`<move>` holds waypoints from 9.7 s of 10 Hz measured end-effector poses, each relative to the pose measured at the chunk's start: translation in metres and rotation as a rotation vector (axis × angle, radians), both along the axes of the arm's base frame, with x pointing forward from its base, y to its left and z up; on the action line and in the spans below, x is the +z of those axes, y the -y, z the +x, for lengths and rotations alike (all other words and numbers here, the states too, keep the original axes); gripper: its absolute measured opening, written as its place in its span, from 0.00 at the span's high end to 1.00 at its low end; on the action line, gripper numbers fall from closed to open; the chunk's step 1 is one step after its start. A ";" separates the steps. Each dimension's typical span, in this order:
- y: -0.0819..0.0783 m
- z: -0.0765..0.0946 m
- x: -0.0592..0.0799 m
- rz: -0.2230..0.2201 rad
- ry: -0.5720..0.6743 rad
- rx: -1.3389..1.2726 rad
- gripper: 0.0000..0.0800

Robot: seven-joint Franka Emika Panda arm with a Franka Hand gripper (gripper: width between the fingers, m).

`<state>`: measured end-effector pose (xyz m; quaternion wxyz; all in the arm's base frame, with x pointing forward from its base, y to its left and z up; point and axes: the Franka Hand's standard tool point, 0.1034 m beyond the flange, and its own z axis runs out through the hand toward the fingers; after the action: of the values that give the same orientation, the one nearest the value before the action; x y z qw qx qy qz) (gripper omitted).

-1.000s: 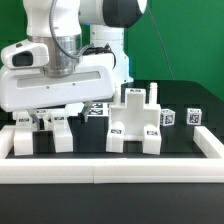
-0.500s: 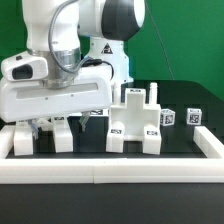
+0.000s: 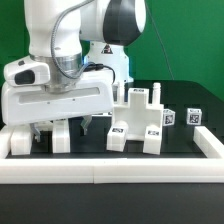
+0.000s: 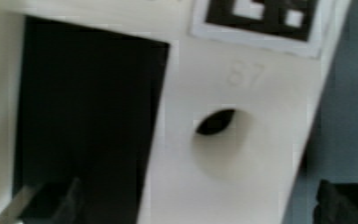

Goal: Assemble chair

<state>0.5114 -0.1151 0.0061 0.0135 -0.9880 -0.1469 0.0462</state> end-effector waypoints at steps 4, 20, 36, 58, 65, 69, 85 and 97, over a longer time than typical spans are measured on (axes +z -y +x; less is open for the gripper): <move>0.003 0.007 0.005 0.006 -0.003 -0.022 0.19; -0.004 0.007 0.042 0.028 0.012 -0.110 0.63; 0.008 0.000 0.008 -0.003 0.040 -0.025 0.19; -0.001 0.013 -0.002 -0.004 0.007 -0.130 0.64; -0.009 0.011 0.030 0.009 0.031 -0.165 0.64; -0.024 0.020 0.068 0.040 0.041 -0.220 0.64; -0.078 0.007 0.120 0.068 -0.022 -0.472 0.64; -0.151 0.009 0.118 0.031 -0.035 -0.601 0.64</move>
Offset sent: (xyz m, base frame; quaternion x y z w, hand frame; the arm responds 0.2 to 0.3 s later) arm 0.0091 -0.0075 0.0038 0.0073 -0.0099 0.0203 0.9997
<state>0.5200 0.0355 0.1237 0.0444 -0.9859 0.1515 0.0548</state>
